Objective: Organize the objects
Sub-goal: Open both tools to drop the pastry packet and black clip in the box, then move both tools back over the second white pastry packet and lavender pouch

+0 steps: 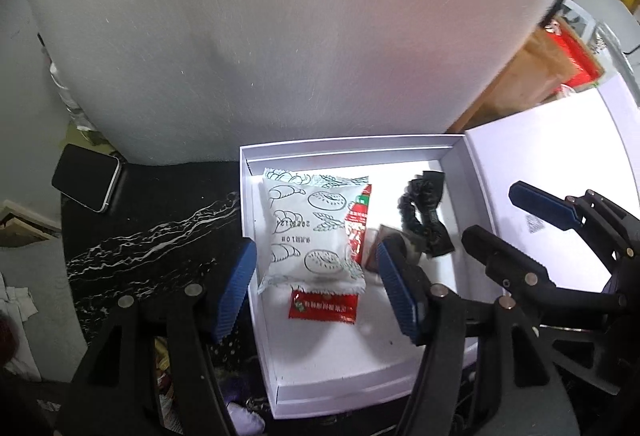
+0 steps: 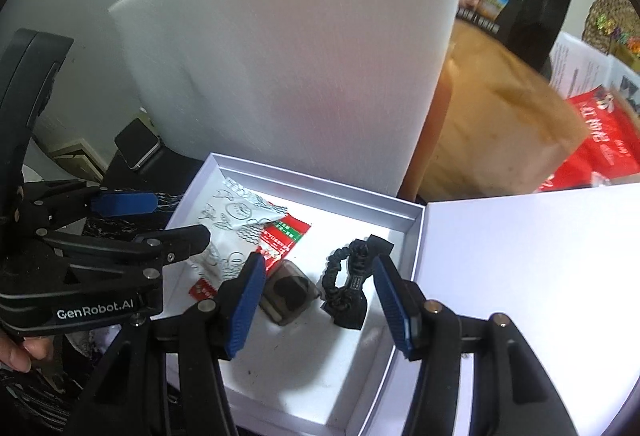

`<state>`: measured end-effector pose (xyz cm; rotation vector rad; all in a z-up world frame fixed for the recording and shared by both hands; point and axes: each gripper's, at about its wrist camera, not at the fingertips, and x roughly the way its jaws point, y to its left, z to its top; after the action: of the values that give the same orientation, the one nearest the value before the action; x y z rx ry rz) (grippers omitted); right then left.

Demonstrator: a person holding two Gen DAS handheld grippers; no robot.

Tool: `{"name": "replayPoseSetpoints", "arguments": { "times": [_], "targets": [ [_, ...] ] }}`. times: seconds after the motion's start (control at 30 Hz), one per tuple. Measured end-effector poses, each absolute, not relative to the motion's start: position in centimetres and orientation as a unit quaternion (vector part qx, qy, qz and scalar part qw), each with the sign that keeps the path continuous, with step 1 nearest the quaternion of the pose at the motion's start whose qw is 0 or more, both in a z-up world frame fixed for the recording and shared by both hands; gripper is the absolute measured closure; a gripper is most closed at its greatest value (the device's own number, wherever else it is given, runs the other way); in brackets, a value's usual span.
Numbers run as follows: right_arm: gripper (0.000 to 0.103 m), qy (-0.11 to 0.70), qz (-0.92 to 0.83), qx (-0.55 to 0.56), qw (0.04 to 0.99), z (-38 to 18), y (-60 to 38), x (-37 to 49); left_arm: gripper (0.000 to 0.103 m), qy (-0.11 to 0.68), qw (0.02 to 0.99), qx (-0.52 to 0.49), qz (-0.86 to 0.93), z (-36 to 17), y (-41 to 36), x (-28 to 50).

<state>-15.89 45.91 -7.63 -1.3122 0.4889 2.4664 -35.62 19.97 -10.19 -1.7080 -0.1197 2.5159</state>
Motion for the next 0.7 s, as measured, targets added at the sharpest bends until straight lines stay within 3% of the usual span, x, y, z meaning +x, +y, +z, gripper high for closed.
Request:
{"name": "replayPoseSetpoints", "arguments": {
  "times": [0.7],
  "targets": [
    [0.047,0.148,0.884,-0.412,0.161,0.4,40.1,-11.1,0.042,-0.033,0.012,-0.508,0.861,-0.8,16.5,-27.5]
  ]
}}
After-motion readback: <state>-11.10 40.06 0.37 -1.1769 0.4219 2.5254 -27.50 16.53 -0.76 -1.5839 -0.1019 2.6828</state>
